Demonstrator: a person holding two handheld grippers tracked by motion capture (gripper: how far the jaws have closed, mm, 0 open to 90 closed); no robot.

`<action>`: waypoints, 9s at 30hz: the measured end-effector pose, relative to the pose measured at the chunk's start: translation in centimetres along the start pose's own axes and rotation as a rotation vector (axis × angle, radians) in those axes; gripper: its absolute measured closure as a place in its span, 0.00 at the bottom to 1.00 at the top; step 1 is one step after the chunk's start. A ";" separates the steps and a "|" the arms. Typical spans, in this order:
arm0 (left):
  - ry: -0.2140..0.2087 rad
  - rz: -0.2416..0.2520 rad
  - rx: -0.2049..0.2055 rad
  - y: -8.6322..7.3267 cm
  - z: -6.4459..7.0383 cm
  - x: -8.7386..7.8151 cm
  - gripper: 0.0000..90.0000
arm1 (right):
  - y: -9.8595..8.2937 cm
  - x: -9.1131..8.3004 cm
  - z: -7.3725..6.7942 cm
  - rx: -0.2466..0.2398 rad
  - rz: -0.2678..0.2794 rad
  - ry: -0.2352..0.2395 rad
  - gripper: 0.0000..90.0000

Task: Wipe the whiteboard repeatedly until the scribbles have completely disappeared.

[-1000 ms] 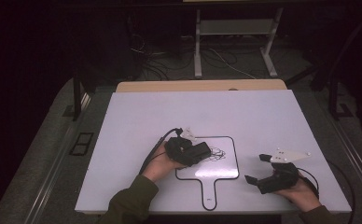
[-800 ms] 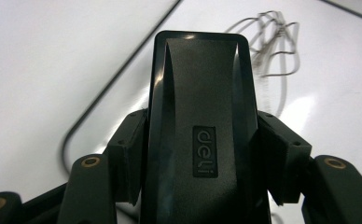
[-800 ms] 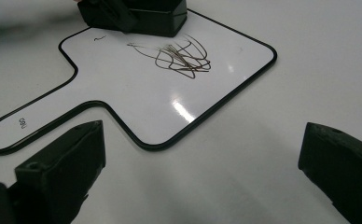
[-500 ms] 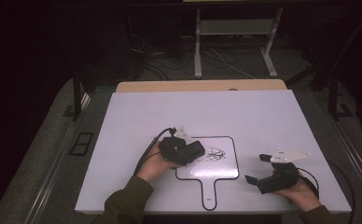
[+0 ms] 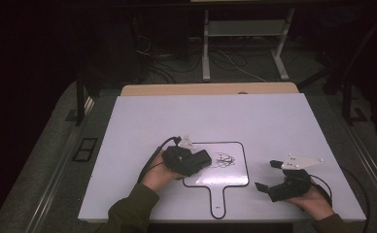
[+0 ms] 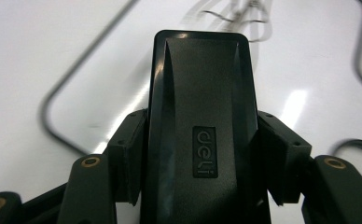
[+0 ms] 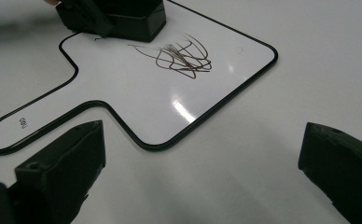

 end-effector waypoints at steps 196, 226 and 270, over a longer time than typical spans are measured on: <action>-0.104 -0.124 0.225 7.8 2.7 6.1 0.43 | 0.1 0.0 0.0 -0.003 0.004 0.009 0.00; -0.109 -0.103 0.184 9.9 1.4 7.9 0.43 | 0.1 -0.2 0.0 0.002 0.009 0.011 0.00; -0.099 -0.108 0.177 10.2 1.5 8.2 0.43 | 0.2 -0.3 -0.2 -0.003 0.012 0.014 0.00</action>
Point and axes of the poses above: each handheld gripper's, and its own axes: x roughly forward along the jaws, y roughly out of its top, z roughly to its right, the point moved 10 cm from there along x, roughly forward along the jaws, and after that the axes turned 7 degrees about x, right-handed, at the moved point
